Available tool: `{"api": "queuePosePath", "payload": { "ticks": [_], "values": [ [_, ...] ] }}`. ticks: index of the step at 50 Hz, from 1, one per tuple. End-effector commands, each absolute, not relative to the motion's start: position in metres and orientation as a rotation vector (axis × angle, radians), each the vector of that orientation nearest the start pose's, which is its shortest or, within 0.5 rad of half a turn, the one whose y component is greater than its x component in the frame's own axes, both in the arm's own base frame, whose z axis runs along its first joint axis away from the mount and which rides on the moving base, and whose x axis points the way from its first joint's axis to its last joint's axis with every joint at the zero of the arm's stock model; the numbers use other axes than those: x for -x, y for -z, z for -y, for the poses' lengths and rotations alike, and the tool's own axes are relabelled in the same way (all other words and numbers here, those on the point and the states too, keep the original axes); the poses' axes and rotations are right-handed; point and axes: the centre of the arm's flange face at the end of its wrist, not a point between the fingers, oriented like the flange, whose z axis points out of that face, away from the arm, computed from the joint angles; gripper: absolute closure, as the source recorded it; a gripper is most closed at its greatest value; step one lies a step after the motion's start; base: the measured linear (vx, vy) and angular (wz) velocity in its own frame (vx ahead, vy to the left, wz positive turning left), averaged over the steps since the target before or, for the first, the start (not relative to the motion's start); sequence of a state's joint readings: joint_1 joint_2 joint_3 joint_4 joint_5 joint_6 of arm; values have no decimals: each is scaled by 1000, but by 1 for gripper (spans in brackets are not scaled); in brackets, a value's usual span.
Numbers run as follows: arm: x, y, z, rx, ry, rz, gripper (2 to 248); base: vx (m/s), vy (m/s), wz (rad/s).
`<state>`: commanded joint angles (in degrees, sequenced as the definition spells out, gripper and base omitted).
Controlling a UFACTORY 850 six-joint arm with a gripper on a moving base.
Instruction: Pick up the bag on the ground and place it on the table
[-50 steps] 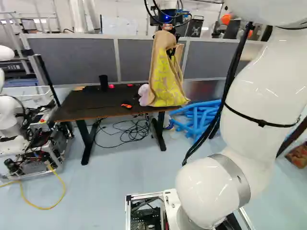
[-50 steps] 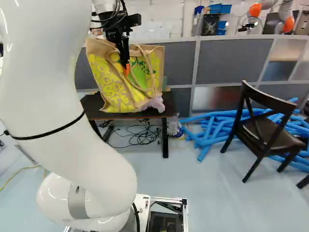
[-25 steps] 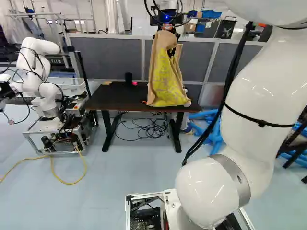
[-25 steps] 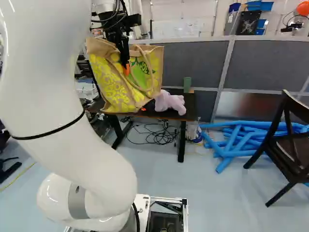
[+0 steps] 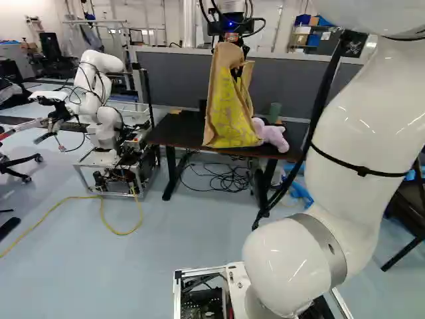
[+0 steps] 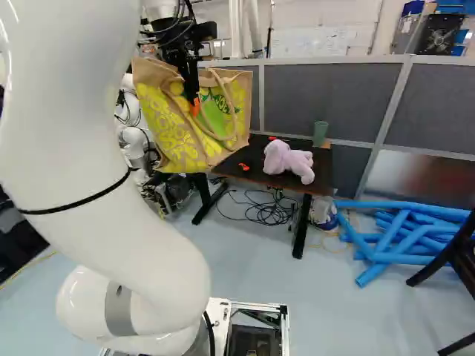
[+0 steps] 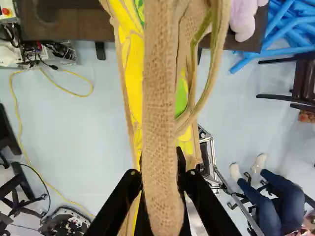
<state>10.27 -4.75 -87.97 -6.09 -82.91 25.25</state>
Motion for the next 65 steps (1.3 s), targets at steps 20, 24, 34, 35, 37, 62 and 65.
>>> {"api": "queuePosePath", "payload": {
  "ticks": [20,24,34,35,37,62,65],
  "values": [
    [-468,-762,-75,3215,61,-402,215,47,66,240],
    [-468,-762,-75,3215,61,-402,215,67,-4,9],
    [-468,-762,-75,3215,61,-402,215,46,17,-13],
    [-468,-762,-75,3215,61,-402,215,52,11,-20],
    [-468,-762,-75,3215,61,-402,215,52,19,-24],
    [-468,-762,-75,3215,61,-402,215,90,65,-13],
    [-468,-762,-75,3215,61,-402,215,124,83,-16]
  ]
}}
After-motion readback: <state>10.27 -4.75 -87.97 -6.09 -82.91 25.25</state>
